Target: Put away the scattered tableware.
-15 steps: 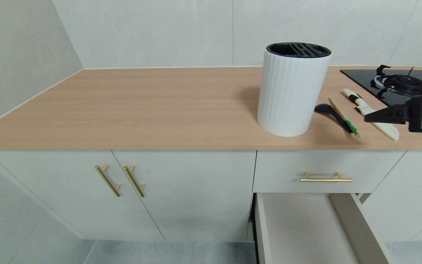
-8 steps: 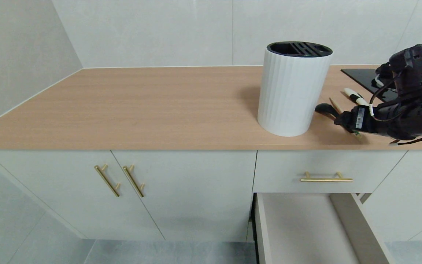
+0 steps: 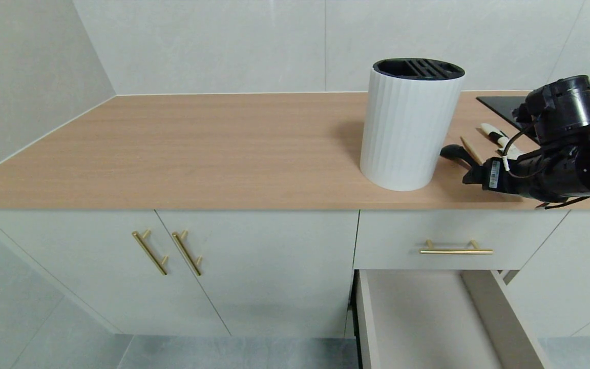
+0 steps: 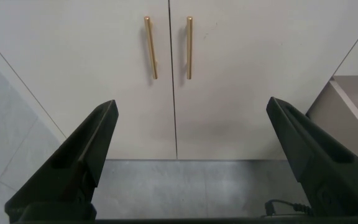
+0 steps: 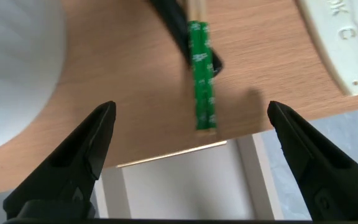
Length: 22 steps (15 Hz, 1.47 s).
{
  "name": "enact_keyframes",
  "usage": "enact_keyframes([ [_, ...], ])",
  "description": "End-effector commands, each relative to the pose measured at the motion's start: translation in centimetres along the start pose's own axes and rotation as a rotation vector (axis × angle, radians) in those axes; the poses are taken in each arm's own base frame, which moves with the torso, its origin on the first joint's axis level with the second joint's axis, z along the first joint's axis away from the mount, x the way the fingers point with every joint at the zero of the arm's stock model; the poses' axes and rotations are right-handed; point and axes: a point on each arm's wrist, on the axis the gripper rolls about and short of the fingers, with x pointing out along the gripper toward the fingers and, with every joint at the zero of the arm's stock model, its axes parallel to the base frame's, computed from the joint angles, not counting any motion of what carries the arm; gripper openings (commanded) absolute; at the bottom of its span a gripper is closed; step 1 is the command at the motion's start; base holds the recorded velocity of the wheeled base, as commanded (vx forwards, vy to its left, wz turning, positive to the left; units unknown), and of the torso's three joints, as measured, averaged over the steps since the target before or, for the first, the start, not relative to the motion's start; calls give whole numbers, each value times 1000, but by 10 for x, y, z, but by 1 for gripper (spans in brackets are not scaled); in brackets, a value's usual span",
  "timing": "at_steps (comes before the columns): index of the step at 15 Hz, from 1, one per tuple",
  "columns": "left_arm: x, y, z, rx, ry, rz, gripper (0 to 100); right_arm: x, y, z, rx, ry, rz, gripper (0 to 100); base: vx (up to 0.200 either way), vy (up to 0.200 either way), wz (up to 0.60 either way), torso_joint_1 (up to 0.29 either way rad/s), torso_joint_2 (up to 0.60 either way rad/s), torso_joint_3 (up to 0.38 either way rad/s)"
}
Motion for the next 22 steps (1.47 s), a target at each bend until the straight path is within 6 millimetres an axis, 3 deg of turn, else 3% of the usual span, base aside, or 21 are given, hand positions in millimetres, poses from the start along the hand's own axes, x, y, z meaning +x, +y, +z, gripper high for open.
enact_keyframes([
  [1,0,0,0,0,1,1,100,3,0,0,-1,5,-4,100,0,0,0,0,0,0],
  [5,0,0,0,0,1,1,100,6,0,-1,-2,10,-9,100,0,0,0,0,0,0],
  [6,0,0,0,0,1,1,100,7,0,-1,-2,12,-11,0,0,0,0,0,0,0],
  [11,0,0,0,0,3,1,100,5,-4,2,8,-3,-25,0,0,0,0,0,0,0],
  [14,0,0,0,0,1,1,100,-40,-18,16,49,-108,-16,0,0,0,0,0,0,0],
  [17,0,0,0,0,3,1,100,-80,-35,18,66,-143,18,0,0,0,0,0,0,0],
  [22,0,0,0,0,1,1,100,-119,-60,-11,56,-105,72,0,0,0,0,0,0,0],
])
